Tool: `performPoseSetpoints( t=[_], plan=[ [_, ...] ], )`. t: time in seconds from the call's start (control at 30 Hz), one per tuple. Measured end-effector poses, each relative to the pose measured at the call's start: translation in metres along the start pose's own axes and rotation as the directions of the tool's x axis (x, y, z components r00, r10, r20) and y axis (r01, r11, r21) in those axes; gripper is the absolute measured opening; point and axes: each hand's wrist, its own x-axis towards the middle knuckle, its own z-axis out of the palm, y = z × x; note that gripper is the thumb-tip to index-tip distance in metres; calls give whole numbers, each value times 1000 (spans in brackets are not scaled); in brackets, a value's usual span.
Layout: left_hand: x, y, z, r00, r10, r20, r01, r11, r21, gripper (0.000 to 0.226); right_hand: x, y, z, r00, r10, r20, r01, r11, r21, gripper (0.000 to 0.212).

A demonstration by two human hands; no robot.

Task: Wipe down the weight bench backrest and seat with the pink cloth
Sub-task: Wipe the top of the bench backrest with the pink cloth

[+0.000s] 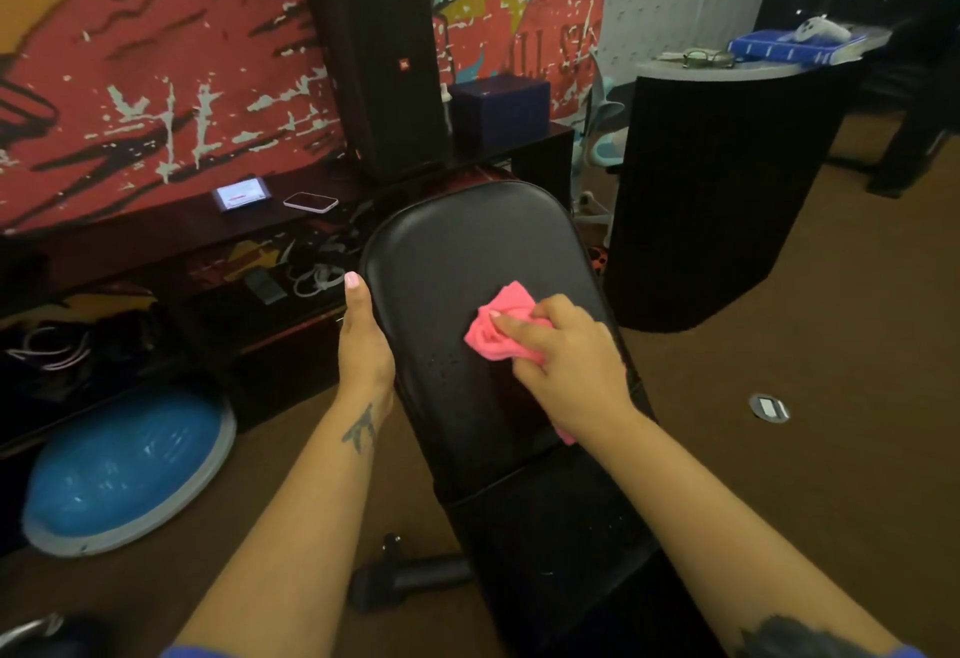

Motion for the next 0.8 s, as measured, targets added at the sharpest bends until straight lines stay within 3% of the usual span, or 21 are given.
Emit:
performPoseSetpoints(
  t=[0.13,0.3,0.4,0.53,0.7,0.8],
  plan=[
    [2,-2,-1,999,28,25,-28,999,18,70,-19,13,-4,997,-62,47,64,997,-44,38],
    [3,-2,-3,999,24,38,-25,999,27,71,6,14,-8,996,92,-2,-92,993,-68,42],
    [2,-1,-3,998,27,52,-29,999,25,70,12,-14,-4,999,13,31,-12,1000,-25,46],
    [4,-2,-3,997,26,68,-27,1000,3,70,-13,-21,-6,971,-91,219,112,990,-85,45],
    [6,-4,-6,997,36,71,-37,999,7,72,-6,-12,-8,995,28,100,-17,994,-103,40],
    [6,-3,-6,997,43,68,-44,999,6,81,4,-38,0,996,-23,84,28,997,-66,43]
  ],
)
